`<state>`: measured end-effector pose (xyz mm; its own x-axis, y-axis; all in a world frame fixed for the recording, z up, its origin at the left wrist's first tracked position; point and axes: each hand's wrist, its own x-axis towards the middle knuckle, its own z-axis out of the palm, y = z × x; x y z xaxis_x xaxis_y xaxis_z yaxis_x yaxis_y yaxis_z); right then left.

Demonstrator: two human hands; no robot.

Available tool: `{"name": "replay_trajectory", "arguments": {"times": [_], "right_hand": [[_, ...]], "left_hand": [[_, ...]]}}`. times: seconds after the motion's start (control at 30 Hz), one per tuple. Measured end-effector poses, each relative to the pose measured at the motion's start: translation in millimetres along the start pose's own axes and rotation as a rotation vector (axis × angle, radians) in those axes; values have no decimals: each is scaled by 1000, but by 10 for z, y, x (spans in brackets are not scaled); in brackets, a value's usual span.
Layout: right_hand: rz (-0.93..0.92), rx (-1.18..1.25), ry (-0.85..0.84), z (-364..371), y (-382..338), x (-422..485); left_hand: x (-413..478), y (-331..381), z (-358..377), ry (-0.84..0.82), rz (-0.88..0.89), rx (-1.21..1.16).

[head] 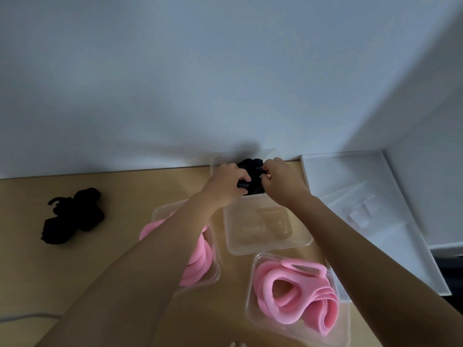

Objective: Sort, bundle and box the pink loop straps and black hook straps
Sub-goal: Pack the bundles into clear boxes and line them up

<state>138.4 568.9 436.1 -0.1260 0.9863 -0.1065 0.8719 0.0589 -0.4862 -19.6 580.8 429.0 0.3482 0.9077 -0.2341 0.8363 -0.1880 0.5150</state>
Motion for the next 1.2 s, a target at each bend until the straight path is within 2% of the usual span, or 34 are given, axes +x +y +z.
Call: {"name": "replay_trajectory", "arguments": {"times": [0.1, 0.17, 0.37, 0.6, 0.73, 0.83, 0.97, 1.07, 1.2], "right_hand": [[-29, -23, 14, -36, -106, -25], [-60, -24, 12, -36, -214, -41], [-241, -58, -23, 121, -774, -63], [-432, -129, -185, 535, -1765, -53], [-503, -152, -257, 918, -2315, 2], [-458, -154, -314, 1239, -2714, 36], [-281, -94, -353, 1636, -3093, 60], [-76, 26, -350, 1860, -3238, 92], [-27, 108, -323, 1984, -3318, 137]], "left_hand": [[-109, -25, -78, 139, -18, -124], [-196, -42, -173, 205, -35, -117], [-582, -371, -454, 288, -72, -36], [-1218, -1074, -626, 397, -185, -68], [-1624, -1585, -749, 485, -379, 40], [-1944, -1996, -816, 564, -578, 69], [-2190, -2474, -862, 495, -754, -13], [-2159, -2713, -833, 407, -748, -165], [-2069, -2785, -821, 440, -680, -401]]}}
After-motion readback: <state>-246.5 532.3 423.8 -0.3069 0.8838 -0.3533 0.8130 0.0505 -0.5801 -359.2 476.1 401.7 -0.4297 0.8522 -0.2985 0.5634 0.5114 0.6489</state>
